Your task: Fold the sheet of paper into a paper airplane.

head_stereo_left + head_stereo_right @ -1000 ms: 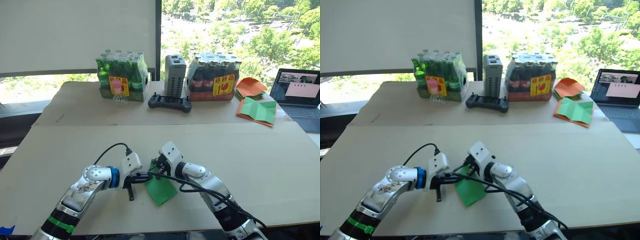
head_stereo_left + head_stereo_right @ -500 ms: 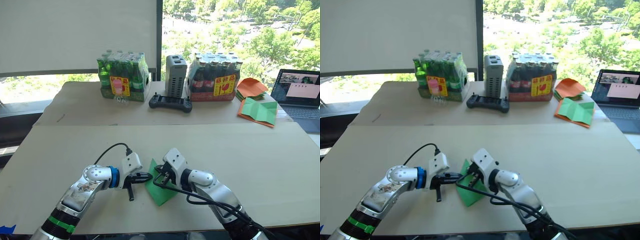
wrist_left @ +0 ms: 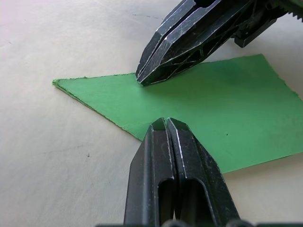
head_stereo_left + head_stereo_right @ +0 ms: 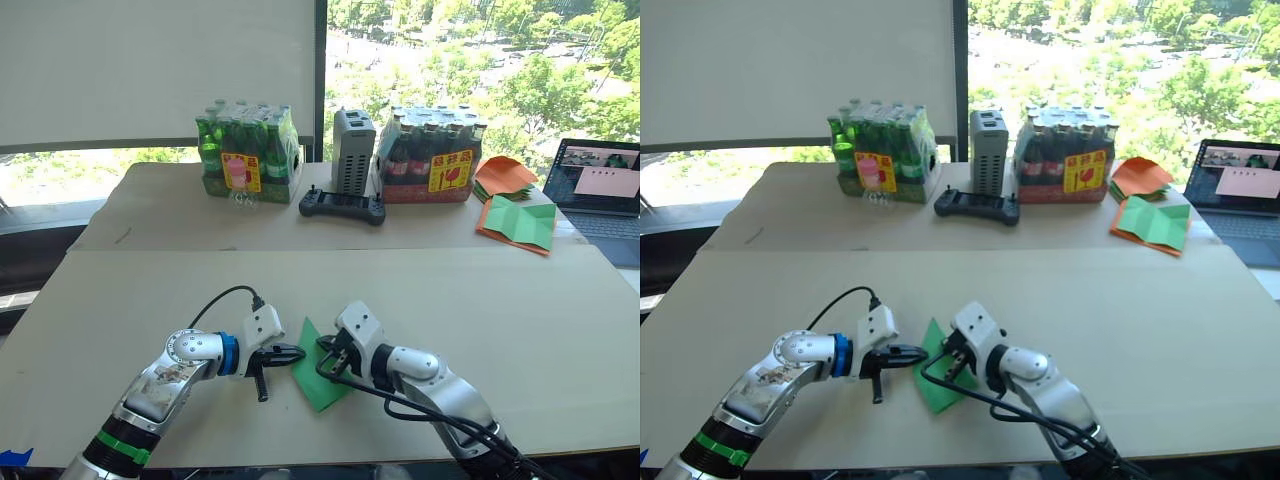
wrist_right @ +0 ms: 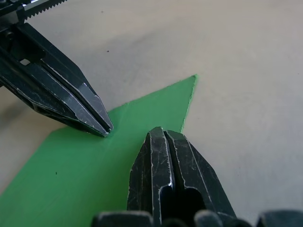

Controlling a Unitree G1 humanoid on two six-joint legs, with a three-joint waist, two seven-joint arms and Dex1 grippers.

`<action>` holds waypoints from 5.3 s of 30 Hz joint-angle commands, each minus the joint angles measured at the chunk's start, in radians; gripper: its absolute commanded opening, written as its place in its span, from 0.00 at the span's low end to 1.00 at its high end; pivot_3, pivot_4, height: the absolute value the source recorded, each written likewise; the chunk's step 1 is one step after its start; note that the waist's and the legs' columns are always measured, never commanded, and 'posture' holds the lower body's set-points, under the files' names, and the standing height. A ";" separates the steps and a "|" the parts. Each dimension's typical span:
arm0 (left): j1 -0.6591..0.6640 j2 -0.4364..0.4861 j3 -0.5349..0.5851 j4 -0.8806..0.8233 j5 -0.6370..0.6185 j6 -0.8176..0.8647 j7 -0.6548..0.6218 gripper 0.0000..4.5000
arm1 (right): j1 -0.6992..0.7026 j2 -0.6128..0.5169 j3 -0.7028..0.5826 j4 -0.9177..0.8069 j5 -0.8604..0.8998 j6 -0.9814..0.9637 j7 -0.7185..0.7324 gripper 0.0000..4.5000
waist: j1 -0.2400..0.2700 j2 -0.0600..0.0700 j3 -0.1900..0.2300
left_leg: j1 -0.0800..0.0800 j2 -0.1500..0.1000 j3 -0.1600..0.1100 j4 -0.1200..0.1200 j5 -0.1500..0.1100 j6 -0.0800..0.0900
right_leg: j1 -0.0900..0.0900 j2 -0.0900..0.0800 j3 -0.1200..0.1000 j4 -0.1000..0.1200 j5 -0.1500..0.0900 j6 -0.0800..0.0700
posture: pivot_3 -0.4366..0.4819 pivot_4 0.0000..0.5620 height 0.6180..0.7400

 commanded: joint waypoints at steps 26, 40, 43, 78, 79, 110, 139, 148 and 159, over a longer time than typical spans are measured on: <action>-0.013 0.015 -0.033 0.057 0.035 0.005 -0.014 0.01 | 0.097 -0.127 0.123 -0.071 -0.039 0.047 0.024 0.00 | 0.003 0.000 -0.001 | 0.001 0.000 0.000 0.000 0.000 0.001 | 0.002 0.000 0.000 -0.002 0.000 0.000 | 0.48 0.27 0.49; -0.014 0.017 -0.038 0.066 0.039 -0.008 -0.020 0.01 | 0.131 -0.177 0.119 -0.129 -0.035 0.081 0.031 0.00 | 0.007 -0.001 -0.001 | 0.002 0.000 0.000 -0.002 0.000 0.001 | 0.002 0.000 0.000 -0.004 0.000 0.000 | 0.48 0.27 0.49; -0.014 0.017 -0.039 0.067 0.039 -0.010 -0.021 0.01 | 0.146 -0.188 0.113 -0.149 -0.028 0.092 0.034 0.00 | 0.008 -0.001 -0.001 | 0.002 0.000 0.000 -0.004 0.000 0.001 | 0.002 0.000 0.000 -0.005 0.000 0.000 | 0.48 0.27 0.49; -0.027 0.014 -0.046 0.084 0.040 -0.025 -0.029 0.01 | 0.290 -0.316 -0.037 -0.408 0.114 0.210 0.028 0.00 | 0.024 -0.001 -0.001 | 0.015 0.001 0.000 -0.012 -0.003 0.005 | 0.018 0.000 -0.002 -0.016 0.000 0.001 | 0.48 0.27 0.49; -0.028 0.013 -0.046 0.085 0.041 -0.026 -0.029 0.01 | 0.289 -0.313 -0.048 -0.415 0.124 0.212 0.029 0.00 | 0.024 -0.001 -0.001 | 0.015 0.001 0.000 -0.012 -0.003 0.005 | 0.018 0.000 -0.002 -0.016 0.000 0.001 | 0.48 0.27 0.49; -0.361 0.019 -0.028 0.559 0.125 -0.988 -0.378 0.79 | 0.214 -0.175 -0.299 -0.353 0.349 -0.023 0.058 0.00 | 0.022 -0.001 0.003 | -0.007 0.000 -0.001 -0.009 0.001 -0.002 | 0.000 0.000 -0.003 -0.013 0.001 -0.001 | 0.48 0.27 0.49; -0.477 -0.085 -0.094 0.785 0.109 -1.272 -0.563 0.39 | 0.222 -0.192 -0.294 -0.372 0.349 -0.012 -0.004 0.00 | -0.001 -0.001 0.003 | -0.014 -0.001 -0.001 0.004 -0.001 0.003 | -0.002 0.000 -0.005 -0.011 0.003 0.001 | 0.48 0.27 0.49; -0.462 -0.055 -0.104 0.814 0.201 -1.314 -0.495 0.00 | 0.200 -0.180 -0.300 -0.346 0.339 -0.020 -0.030 0.00 | -0.001 -0.001 0.003 | -0.014 -0.001 -0.001 0.004 -0.001 0.003 | -0.002 0.000 -0.005 -0.010 0.003 0.001 | 0.48 0.27 0.49; -0.297 -0.002 -0.014 0.428 0.225 -0.749 -0.239 0.00 | 0.143 -0.185 -0.356 -0.304 0.369 -0.030 0.001 0.00 | -0.004 -0.001 0.003 | -0.014 -0.001 -0.001 0.005 -0.001 0.003 | -0.003 0.000 -0.005 -0.008 0.003 0.002 | 0.48 0.27 0.49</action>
